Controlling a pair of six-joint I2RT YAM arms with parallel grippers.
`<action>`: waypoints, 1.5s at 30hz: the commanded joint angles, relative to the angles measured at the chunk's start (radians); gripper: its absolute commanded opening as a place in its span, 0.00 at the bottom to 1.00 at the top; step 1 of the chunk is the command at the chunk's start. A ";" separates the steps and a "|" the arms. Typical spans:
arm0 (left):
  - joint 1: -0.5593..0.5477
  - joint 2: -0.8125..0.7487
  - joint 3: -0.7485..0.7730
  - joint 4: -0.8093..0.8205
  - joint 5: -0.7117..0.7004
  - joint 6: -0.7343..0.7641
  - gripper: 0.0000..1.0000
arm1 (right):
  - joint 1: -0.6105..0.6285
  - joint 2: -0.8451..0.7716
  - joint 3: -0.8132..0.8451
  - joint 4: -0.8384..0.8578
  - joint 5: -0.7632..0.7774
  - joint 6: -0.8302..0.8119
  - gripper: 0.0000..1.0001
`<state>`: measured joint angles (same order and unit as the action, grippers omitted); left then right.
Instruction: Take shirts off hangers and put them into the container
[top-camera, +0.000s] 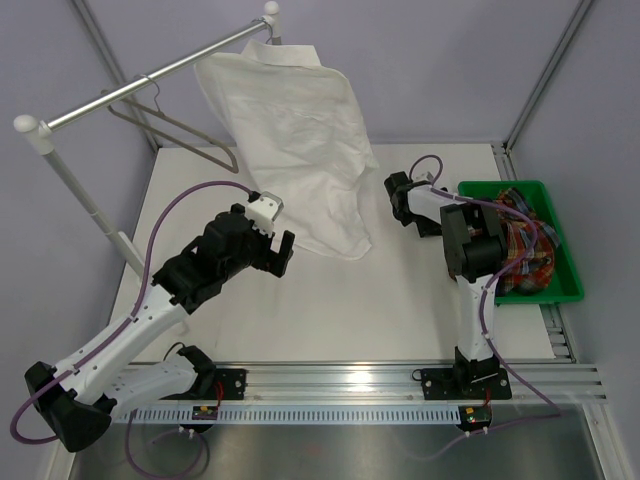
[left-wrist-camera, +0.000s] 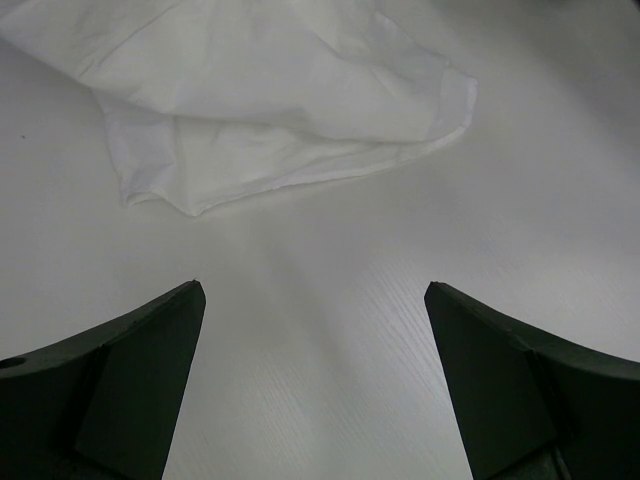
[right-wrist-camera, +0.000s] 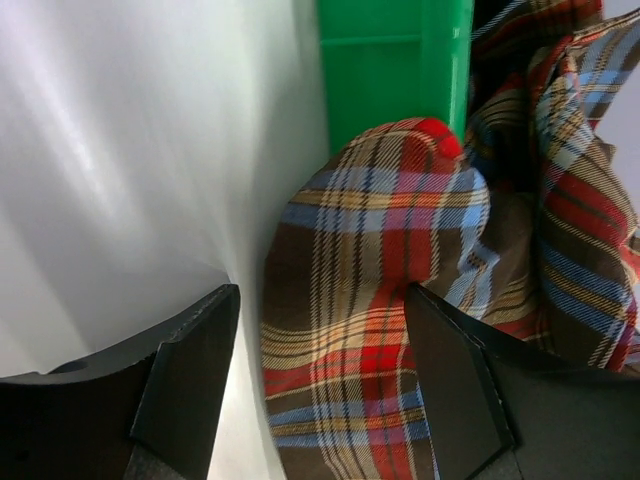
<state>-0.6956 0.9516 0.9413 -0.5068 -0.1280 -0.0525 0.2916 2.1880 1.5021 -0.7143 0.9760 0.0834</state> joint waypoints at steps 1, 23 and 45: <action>-0.004 0.003 0.013 0.030 -0.009 0.003 0.99 | -0.009 0.021 0.037 0.032 0.062 -0.007 0.75; -0.004 0.003 0.014 0.027 -0.009 0.002 0.99 | -0.029 -0.088 0.046 -0.020 0.127 0.024 0.00; -0.004 -0.002 0.013 0.027 -0.001 0.002 0.99 | -0.491 -0.415 0.191 -0.034 -0.187 0.282 0.00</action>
<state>-0.6956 0.9516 0.9413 -0.5072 -0.1276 -0.0525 -0.1734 1.7454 1.6478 -0.7784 0.8227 0.3058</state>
